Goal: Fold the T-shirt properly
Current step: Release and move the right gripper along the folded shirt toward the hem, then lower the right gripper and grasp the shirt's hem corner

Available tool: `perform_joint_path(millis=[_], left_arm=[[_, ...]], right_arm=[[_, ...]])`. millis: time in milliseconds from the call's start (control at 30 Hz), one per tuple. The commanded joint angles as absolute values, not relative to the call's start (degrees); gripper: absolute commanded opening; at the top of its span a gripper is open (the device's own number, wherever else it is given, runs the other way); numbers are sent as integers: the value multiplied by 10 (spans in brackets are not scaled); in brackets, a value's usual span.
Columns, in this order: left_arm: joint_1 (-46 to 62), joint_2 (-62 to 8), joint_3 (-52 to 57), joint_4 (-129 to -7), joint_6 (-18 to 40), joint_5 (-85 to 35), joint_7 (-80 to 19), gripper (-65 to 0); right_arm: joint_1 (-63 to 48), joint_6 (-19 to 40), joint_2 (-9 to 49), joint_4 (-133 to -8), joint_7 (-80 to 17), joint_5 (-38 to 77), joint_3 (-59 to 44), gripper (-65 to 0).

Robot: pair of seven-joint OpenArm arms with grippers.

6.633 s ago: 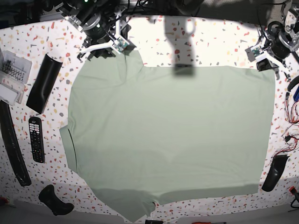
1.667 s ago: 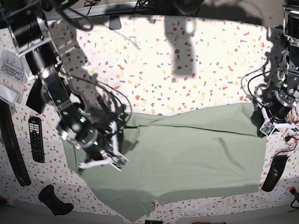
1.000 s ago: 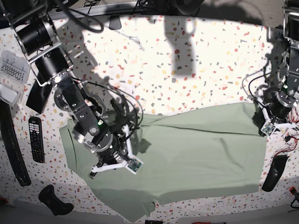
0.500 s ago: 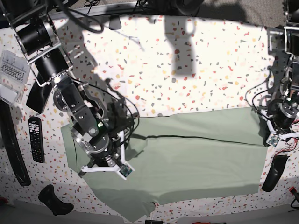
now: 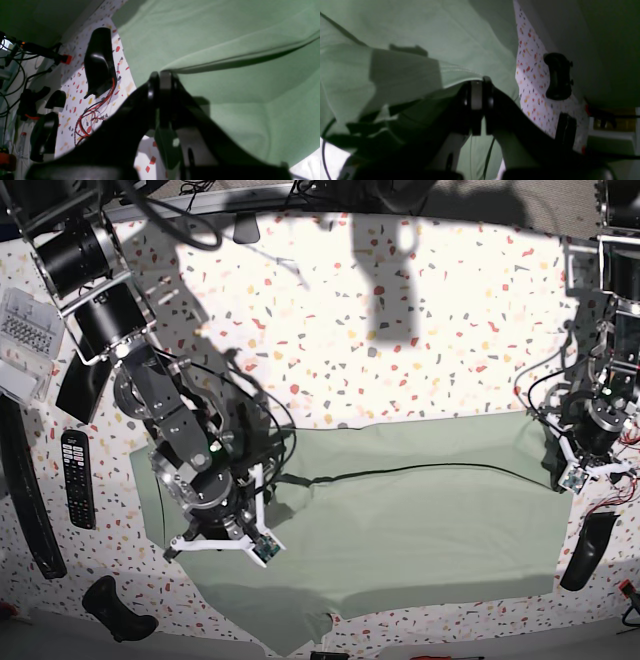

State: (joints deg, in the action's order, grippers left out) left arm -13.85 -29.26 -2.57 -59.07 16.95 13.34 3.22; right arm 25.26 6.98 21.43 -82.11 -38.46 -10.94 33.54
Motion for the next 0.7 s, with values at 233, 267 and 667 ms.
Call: perform_joint_path(millis=[233,267,667], left_arm=[[-152,-303,-20,-598,163,130,48,-650],[-152,-303,-20,-598,163,130,48,-650],[-152,-303,-20,-598,163,130,48,-650]], right_arm=[[272,60,216,-798,-283,-195,329,-288],[272,60,216,-789,-278,-198,329,-288],[301,48,210,-724,-246,-188,329,-290]])
